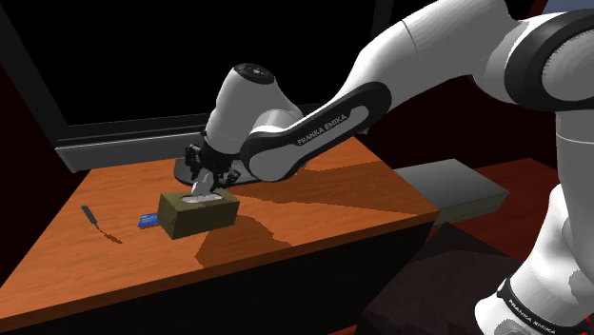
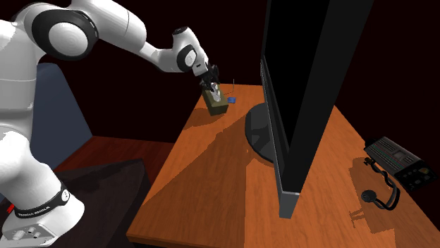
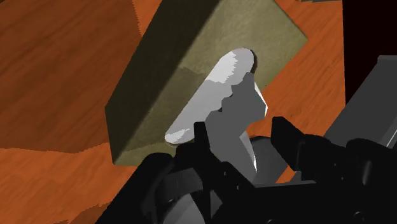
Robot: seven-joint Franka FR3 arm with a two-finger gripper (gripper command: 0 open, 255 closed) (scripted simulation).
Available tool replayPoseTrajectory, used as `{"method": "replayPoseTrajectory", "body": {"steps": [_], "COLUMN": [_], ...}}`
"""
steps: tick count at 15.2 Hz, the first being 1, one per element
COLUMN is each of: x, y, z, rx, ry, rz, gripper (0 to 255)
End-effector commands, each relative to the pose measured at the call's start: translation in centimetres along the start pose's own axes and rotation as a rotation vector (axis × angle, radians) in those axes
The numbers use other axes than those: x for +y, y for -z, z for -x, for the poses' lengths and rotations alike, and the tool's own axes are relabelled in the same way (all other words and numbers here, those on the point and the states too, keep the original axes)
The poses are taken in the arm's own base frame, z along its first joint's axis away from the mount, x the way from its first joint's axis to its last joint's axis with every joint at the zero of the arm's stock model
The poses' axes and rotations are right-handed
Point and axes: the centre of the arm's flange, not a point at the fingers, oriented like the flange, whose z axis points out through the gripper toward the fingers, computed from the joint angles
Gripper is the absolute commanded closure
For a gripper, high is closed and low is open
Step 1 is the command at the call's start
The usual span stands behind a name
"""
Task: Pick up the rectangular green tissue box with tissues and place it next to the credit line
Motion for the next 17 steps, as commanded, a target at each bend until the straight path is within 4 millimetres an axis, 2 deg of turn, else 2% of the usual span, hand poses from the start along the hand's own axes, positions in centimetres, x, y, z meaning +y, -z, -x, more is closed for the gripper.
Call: {"method": "replayPoseTrajectory", "body": {"steps": [1,4,5,9,17], "x": [1.1,1.1,0.5,0.2,0.2], "y": [-0.8,-0.9,-0.7,4.3,4.3], "z": [-0.1,-0.3,-0.6,-0.5,-0.5], "rx": [0.01,0.009,0.009,0.009,0.009], "ry": [-0.003,-0.003,-0.003,-0.003,-0.003], "rz": [0.051,0.051,0.052,0.052,0.052], "gripper": [0,0,0,0,0]}}
